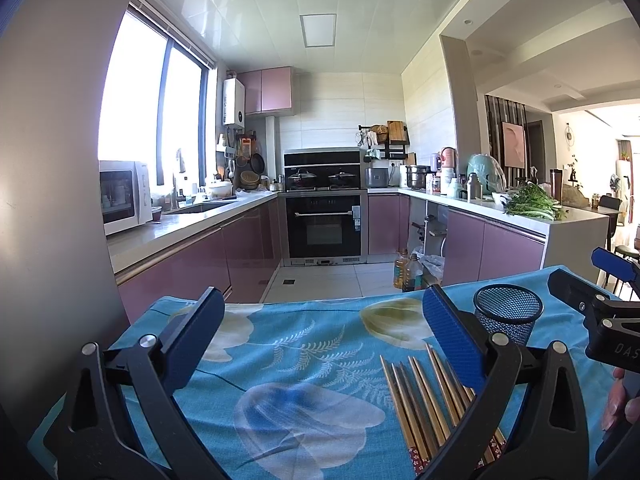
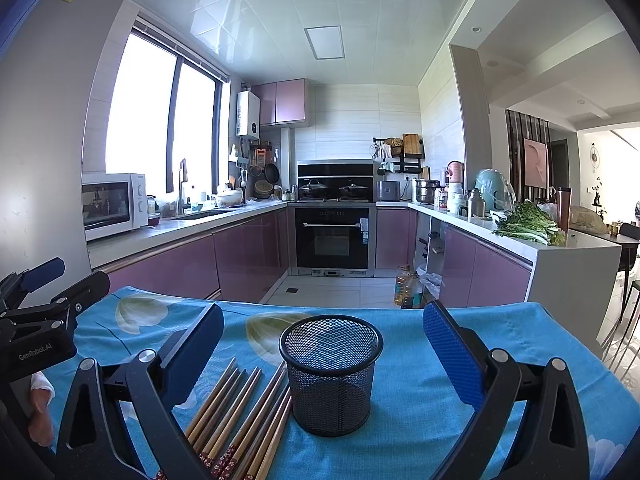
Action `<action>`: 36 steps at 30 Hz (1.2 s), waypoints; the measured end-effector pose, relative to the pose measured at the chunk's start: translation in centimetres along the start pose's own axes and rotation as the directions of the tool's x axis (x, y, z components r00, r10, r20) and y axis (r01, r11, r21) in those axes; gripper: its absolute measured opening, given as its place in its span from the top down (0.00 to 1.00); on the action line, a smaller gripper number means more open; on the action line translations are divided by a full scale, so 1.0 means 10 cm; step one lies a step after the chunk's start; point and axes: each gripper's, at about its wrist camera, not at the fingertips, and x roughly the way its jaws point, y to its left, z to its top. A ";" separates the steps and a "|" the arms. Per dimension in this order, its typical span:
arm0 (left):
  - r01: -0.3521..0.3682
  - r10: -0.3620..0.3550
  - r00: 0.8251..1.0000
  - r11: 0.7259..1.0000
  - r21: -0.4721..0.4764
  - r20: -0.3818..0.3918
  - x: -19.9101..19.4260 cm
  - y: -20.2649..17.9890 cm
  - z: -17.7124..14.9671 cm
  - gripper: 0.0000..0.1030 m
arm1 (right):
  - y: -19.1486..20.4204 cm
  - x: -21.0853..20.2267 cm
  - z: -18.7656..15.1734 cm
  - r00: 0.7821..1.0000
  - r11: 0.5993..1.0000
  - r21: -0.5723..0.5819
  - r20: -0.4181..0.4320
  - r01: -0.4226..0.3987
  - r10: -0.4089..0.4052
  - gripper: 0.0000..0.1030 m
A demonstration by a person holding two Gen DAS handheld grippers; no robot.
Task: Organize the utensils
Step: 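Close the left tool on one chopstick while the right tool grasps another chopstick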
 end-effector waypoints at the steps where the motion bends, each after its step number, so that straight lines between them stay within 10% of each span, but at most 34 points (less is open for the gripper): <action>1: 0.000 0.000 1.000 1.000 0.000 0.000 0.01 -0.01 0.01 0.05 | 0.00 0.00 0.00 1.000 1.000 0.000 0.000 -0.001 0.001 0.06; 15: 0.025 -0.024 0.999 1.000 0.020 -0.041 0.08 -0.05 -0.01 0.05 | 0.00 0.02 -0.01 0.999 1.000 0.006 -0.031 -0.025 0.025 0.06; 20: 0.105 -0.093 0.979 0.993 0.055 -0.181 0.28 -0.09 -0.09 0.05 | 0.03 0.12 -0.10 0.980 0.992 0.001 -0.156 -0.123 0.122 0.06; 31: 0.263 -0.187 0.854 0.960 0.092 -0.486 0.85 -0.24 -0.49 0.19 | 0.11 0.64 -0.66 0.814 0.977 0.070 -0.543 -0.200 0.206 0.50; 36: 0.315 -0.197 0.778 0.944 0.099 -0.597 1.08 -0.33 -0.68 0.31 | 0.14 0.73 -0.75 0.778 0.974 0.093 -0.589 -0.206 0.220 0.62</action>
